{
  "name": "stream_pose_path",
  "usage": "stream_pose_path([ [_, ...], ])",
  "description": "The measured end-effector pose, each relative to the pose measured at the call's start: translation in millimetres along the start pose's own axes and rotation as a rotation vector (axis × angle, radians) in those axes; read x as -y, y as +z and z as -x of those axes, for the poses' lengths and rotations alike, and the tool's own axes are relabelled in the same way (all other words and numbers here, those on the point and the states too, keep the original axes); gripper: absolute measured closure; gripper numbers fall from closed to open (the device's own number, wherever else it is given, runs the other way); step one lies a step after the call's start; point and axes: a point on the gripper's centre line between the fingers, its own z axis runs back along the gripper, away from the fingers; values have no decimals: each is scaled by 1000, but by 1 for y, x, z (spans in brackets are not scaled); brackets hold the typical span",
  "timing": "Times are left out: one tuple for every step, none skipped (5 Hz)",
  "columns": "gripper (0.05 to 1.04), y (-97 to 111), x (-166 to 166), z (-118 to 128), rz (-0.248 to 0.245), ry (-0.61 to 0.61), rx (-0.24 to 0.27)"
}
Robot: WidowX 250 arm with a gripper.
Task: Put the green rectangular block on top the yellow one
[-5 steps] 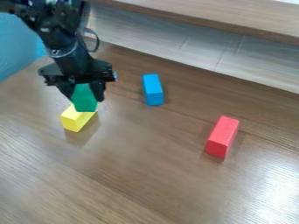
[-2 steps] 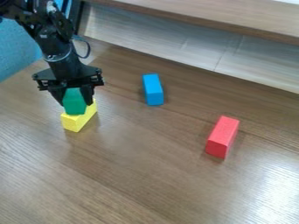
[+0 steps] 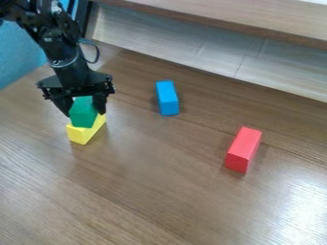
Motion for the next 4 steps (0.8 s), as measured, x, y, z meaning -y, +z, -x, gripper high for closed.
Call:
stream_pose_path([
  [76, 4, 0, 2, 0, 28, -12],
  [81, 15, 2, 2, 13, 53, -10],
  [83, 38, 6, -10, 26, 65, 47],
  [83, 58, 23, -14, 38, 12, 103],
])
